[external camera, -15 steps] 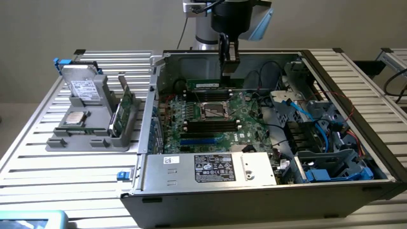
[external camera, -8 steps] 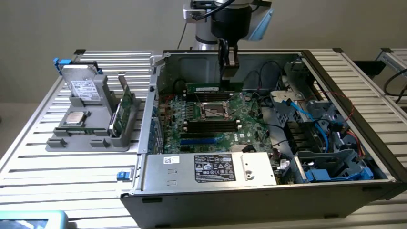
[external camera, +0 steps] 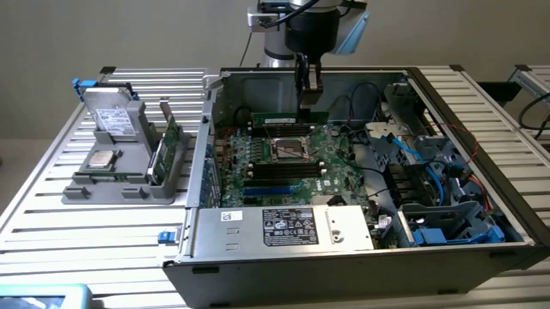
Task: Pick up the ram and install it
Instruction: 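Insert the ram into the slot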
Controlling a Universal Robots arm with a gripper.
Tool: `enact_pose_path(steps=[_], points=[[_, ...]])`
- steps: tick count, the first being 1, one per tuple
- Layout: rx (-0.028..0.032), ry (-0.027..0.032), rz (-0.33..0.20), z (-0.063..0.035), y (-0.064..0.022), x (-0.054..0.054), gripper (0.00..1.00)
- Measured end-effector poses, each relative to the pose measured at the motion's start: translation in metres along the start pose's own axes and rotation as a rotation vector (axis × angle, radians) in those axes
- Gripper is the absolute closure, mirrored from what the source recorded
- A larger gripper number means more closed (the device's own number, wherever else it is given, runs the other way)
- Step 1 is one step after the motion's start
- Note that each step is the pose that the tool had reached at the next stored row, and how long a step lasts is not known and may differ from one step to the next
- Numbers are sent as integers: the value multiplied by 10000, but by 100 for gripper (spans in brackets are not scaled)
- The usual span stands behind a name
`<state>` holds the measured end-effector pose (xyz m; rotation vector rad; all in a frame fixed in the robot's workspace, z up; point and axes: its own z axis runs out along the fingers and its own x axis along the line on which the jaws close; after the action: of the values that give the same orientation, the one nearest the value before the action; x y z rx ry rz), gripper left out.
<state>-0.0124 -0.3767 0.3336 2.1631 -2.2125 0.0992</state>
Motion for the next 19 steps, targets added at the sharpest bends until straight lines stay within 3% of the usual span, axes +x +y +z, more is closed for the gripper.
enact_pose_path(steps=[12, 14, 19], points=[[-1, 4, 0, 97, 1, -7, 88], [-2, 4, 0, 188, 3, -15, 88], [-1, 4, 0, 226, 3, -17, 88]])
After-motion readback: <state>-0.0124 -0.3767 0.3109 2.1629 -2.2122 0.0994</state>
